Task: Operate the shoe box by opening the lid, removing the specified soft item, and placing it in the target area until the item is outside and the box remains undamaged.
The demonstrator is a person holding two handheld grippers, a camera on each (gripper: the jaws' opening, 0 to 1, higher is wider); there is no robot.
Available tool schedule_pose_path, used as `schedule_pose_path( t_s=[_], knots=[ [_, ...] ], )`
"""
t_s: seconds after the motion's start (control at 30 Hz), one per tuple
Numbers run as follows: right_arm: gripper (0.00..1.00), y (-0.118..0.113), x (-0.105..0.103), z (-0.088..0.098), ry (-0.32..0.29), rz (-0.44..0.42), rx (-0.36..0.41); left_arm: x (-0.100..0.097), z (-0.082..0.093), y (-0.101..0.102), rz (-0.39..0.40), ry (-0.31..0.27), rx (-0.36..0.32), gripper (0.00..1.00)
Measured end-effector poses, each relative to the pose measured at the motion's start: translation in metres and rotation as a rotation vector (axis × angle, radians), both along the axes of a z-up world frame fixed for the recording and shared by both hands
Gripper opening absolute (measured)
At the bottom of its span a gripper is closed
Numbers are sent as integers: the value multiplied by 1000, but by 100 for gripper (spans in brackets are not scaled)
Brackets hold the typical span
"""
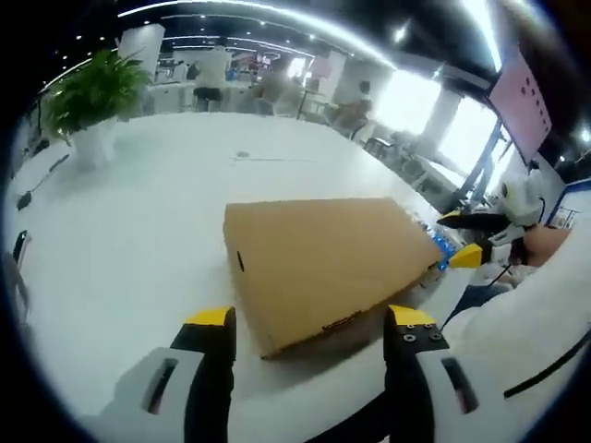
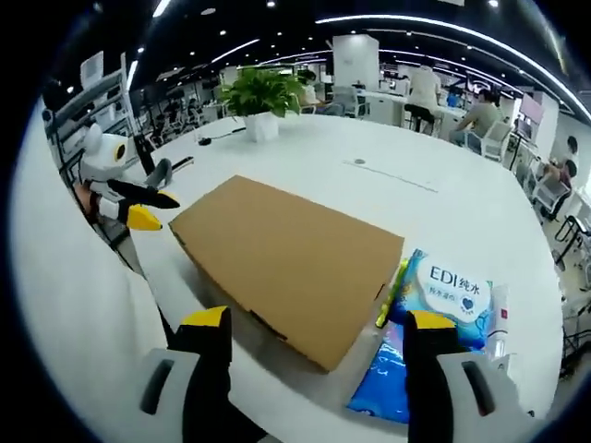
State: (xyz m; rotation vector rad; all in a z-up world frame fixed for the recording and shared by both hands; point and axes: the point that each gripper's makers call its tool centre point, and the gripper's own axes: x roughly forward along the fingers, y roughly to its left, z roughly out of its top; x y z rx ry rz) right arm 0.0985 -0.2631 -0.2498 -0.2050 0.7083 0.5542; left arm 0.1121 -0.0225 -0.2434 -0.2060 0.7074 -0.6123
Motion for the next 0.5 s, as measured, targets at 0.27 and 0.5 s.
schedule_pose_path(
  t_s=[0.27, 0.5],
  knots=[
    [85, 8, 19, 24, -135, -3, 60, 17, 27, -2, 71, -105, -81, 74],
    [88, 13, 33, 46, -280, 10, 134, 14, 29, 3, 76, -243, -17, 99]
  ],
)
